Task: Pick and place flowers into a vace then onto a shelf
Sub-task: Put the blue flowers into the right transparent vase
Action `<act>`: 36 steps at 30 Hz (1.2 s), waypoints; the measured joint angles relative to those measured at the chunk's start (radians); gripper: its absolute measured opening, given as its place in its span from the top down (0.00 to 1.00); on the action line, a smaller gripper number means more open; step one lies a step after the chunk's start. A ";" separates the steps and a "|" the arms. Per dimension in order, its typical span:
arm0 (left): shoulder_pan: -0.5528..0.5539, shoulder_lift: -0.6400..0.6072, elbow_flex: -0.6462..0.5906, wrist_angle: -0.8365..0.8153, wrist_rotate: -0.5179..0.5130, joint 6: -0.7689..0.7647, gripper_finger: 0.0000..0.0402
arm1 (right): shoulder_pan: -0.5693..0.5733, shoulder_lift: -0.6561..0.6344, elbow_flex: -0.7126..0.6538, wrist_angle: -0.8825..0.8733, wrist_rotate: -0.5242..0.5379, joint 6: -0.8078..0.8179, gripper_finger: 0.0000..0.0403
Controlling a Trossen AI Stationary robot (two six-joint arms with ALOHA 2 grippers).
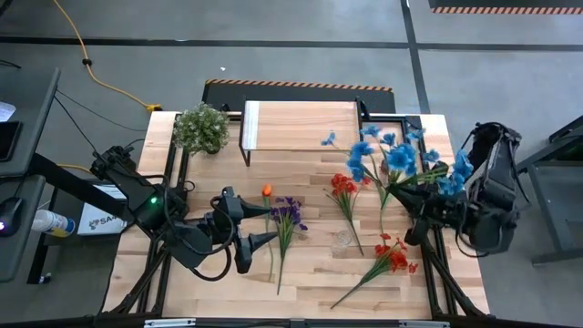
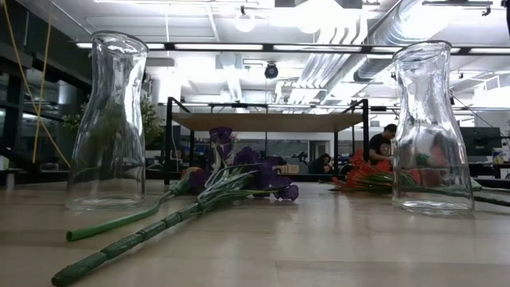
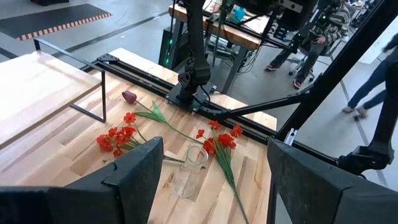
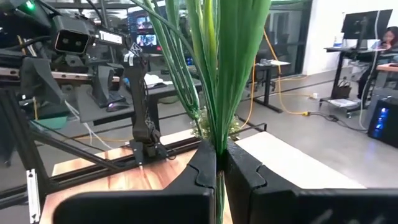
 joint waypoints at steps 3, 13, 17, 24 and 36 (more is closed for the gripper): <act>0.000 0.000 0.000 0.000 0.000 0.000 0.21 | 0.035 0.022 0.000 -0.012 0.054 0.029 0.99; 0.000 0.000 0.000 0.000 0.000 -0.001 0.21 | 0.088 0.086 0.000 -0.007 0.084 0.074 0.99; 0.000 0.000 0.000 0.000 0.001 -0.003 0.21 | 0.088 0.110 0.000 -0.001 0.084 0.085 0.99; 0.000 0.000 0.000 0.000 0.022 -0.003 0.21 | 0.079 0.154 0.000 0.017 0.083 0.093 0.99; 0.000 0.000 0.000 0.000 0.047 -0.004 0.21 | 0.012 0.257 0.000 0.038 0.083 0.134 0.99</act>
